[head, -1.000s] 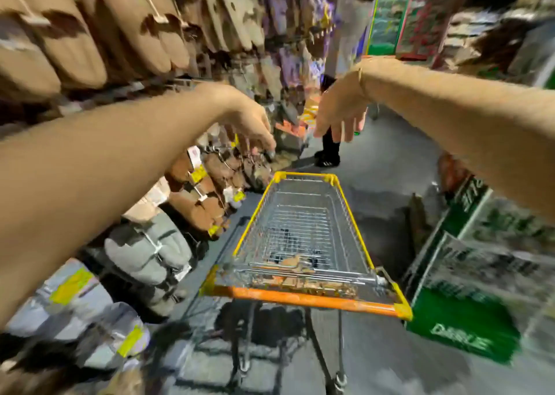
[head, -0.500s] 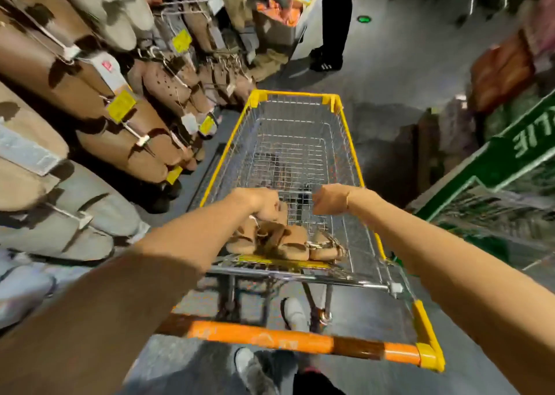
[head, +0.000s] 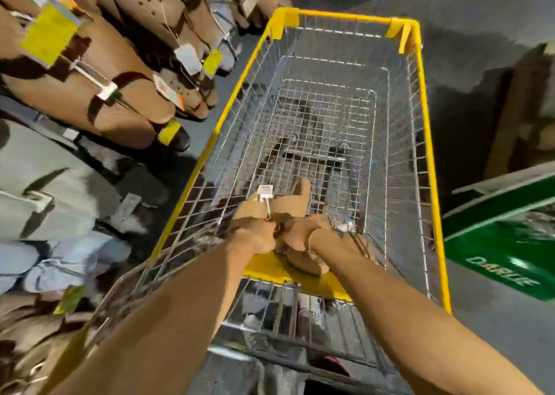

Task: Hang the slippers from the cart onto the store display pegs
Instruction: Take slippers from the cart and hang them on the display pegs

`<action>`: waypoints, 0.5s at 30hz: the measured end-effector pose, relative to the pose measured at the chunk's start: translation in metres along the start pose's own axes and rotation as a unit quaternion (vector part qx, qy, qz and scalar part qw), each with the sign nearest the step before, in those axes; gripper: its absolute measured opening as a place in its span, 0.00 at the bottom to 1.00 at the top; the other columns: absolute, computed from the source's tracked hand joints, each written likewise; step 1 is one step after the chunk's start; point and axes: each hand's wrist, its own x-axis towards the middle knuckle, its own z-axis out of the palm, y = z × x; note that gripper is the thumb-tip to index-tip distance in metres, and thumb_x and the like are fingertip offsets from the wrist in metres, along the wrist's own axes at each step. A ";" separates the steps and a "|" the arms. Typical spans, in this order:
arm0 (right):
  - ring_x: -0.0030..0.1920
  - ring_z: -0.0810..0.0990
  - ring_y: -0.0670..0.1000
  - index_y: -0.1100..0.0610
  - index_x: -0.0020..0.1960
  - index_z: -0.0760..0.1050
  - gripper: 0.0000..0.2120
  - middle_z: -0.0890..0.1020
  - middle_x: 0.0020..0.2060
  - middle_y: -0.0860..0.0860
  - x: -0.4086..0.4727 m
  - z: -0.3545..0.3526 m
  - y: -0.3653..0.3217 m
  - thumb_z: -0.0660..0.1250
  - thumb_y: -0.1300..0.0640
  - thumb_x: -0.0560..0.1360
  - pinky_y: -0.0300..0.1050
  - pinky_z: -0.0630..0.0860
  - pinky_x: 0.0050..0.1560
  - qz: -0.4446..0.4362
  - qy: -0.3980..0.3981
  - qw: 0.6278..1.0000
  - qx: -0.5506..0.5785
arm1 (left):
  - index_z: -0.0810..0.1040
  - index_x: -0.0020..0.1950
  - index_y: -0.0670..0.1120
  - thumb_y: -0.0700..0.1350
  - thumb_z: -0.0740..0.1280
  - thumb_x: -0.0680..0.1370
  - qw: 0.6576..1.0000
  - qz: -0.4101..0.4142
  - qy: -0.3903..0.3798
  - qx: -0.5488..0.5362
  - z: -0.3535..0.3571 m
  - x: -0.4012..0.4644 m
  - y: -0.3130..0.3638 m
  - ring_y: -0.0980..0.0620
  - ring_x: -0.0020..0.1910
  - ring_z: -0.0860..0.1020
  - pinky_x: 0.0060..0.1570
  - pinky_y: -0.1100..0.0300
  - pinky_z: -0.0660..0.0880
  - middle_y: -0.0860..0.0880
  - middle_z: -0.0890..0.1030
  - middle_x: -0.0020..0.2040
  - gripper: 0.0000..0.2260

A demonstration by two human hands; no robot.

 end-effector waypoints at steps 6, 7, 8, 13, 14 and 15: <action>0.48 0.79 0.57 0.51 0.56 0.76 0.13 0.82 0.47 0.53 -0.008 -0.002 -0.005 0.56 0.50 0.80 0.50 0.72 0.55 0.007 0.083 0.996 0.029 | 0.79 0.60 0.46 0.51 0.61 0.81 0.998 -0.007 0.042 -0.038 0.006 0.005 -0.002 0.41 0.58 0.79 0.57 0.50 0.76 0.44 0.81 0.58 0.14; 0.46 0.78 0.57 0.51 0.54 0.77 0.13 0.81 0.44 0.52 -0.015 -0.009 -0.007 0.55 0.50 0.80 0.52 0.74 0.56 0.019 0.105 0.994 0.019 | 0.81 0.58 0.46 0.50 0.61 0.81 0.996 -0.011 0.075 -0.053 0.005 0.001 -0.004 0.41 0.56 0.79 0.56 0.50 0.76 0.44 0.82 0.56 0.13; 0.46 0.79 0.57 0.53 0.53 0.78 0.13 0.81 0.43 0.52 -0.019 -0.013 -0.009 0.55 0.51 0.79 0.52 0.76 0.55 0.013 0.121 0.992 0.020 | 0.82 0.55 0.45 0.51 0.60 0.81 0.991 -0.015 0.116 -0.065 0.001 -0.004 -0.005 0.41 0.55 0.80 0.54 0.51 0.76 0.43 0.83 0.53 0.14; 0.50 0.82 0.59 0.54 0.60 0.78 0.18 0.83 0.45 0.54 -0.041 -0.055 -0.019 0.56 0.60 0.74 0.56 0.77 0.59 -0.046 0.190 0.976 0.093 | 0.81 0.46 0.44 0.53 0.63 0.80 0.967 -0.033 0.207 -0.147 -0.036 -0.043 -0.012 0.41 0.46 0.82 0.43 0.53 0.75 0.42 0.83 0.46 0.14; 0.50 0.82 0.59 0.52 0.63 0.77 0.20 0.83 0.47 0.56 -0.046 -0.066 -0.022 0.58 0.62 0.74 0.52 0.79 0.54 -0.061 0.193 0.974 0.103 | 0.81 0.45 0.44 0.52 0.65 0.79 0.964 -0.029 0.209 -0.165 -0.043 -0.054 -0.013 0.42 0.44 0.81 0.42 0.53 0.75 0.42 0.83 0.44 0.13; 0.49 0.82 0.58 0.51 0.65 0.77 0.23 0.84 0.50 0.56 -0.055 -0.078 -0.026 0.58 0.64 0.73 0.50 0.80 0.52 -0.082 0.194 0.972 0.108 | 0.81 0.43 0.43 0.51 0.67 0.78 0.960 -0.024 0.213 -0.178 -0.051 -0.066 -0.013 0.43 0.43 0.81 0.40 0.54 0.75 0.42 0.83 0.43 0.11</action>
